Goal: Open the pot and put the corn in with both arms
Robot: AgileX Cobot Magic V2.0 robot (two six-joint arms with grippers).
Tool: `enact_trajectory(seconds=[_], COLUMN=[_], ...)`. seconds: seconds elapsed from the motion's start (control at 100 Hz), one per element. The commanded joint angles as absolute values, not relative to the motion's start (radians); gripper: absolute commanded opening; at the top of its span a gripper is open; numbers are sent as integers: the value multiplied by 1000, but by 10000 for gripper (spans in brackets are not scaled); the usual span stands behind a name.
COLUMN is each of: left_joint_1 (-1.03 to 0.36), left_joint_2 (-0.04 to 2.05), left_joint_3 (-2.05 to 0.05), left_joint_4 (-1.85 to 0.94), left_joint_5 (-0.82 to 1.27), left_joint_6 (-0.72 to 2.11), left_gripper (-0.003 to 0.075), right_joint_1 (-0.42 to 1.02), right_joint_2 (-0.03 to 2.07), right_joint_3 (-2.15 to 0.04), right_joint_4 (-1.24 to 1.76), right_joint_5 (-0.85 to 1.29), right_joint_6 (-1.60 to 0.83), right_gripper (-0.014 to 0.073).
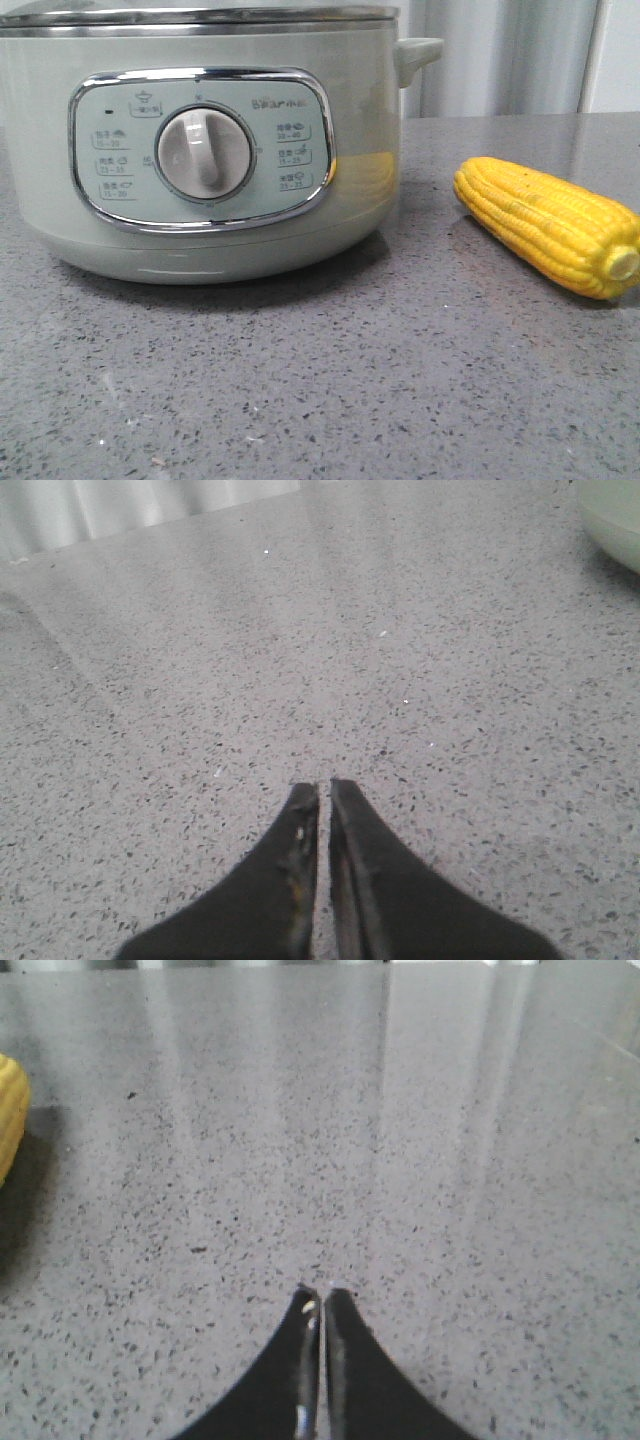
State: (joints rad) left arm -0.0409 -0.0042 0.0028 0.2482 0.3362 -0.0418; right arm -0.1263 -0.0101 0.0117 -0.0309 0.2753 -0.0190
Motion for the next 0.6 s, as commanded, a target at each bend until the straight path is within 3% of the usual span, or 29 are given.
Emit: enact_trajectory(seconds=[0.0,0.59], left_joint_1=[-41,-41], left_joint_2=[-38,-38], left_joint_3=[9,9], left_joint_4=[260,246], left_joint_5=[277,106], left_joint_6=[-46,-46], left_gripper=[-20,-20], right_joint_1=[-129,-129], right_joint_2=[-31,-31], right_joint_3=[32,32], right_joint_4=[-43,-41], right_joint_5=[147,106], right_joint_6=[-28,-28], right_gripper=[-74,-74])
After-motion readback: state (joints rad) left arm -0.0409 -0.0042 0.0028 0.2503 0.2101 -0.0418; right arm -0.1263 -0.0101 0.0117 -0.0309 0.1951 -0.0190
